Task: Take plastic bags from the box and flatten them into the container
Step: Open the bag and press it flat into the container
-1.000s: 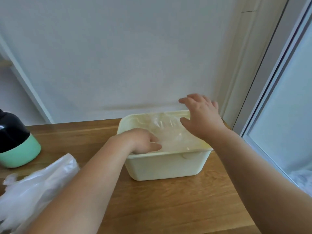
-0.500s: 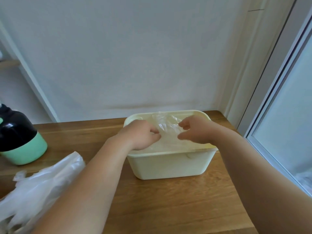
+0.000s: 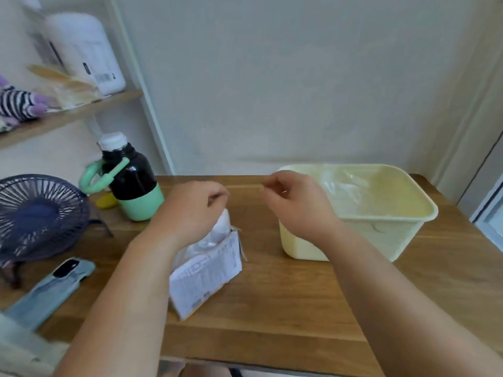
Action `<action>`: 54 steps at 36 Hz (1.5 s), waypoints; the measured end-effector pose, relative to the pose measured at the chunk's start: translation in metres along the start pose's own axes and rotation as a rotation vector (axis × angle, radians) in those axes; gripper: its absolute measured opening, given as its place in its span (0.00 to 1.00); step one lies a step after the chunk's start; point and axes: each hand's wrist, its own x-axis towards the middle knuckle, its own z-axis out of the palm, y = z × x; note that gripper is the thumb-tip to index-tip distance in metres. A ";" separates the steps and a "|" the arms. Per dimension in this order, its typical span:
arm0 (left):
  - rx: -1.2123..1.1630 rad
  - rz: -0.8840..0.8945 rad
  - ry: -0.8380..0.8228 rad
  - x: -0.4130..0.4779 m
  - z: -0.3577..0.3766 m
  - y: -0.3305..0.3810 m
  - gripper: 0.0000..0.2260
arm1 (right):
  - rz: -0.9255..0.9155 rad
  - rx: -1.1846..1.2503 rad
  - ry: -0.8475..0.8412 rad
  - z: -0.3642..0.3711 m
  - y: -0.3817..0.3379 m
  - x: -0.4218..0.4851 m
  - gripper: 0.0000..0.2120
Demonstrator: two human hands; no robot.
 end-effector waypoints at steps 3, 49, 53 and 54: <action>0.080 -0.078 0.023 -0.014 -0.003 -0.019 0.12 | 0.001 0.021 -0.064 0.031 -0.001 -0.004 0.09; -0.754 -0.096 0.109 -0.030 0.007 -0.043 0.10 | 0.162 0.326 -0.344 0.070 -0.006 0.001 0.10; -0.509 -0.148 -0.048 -0.030 0.010 -0.050 0.22 | 0.337 0.645 -0.222 0.065 -0.010 0.009 0.11; -0.432 -0.162 -0.059 -0.031 0.010 -0.051 0.24 | 0.345 0.678 -0.176 0.063 -0.011 0.011 0.11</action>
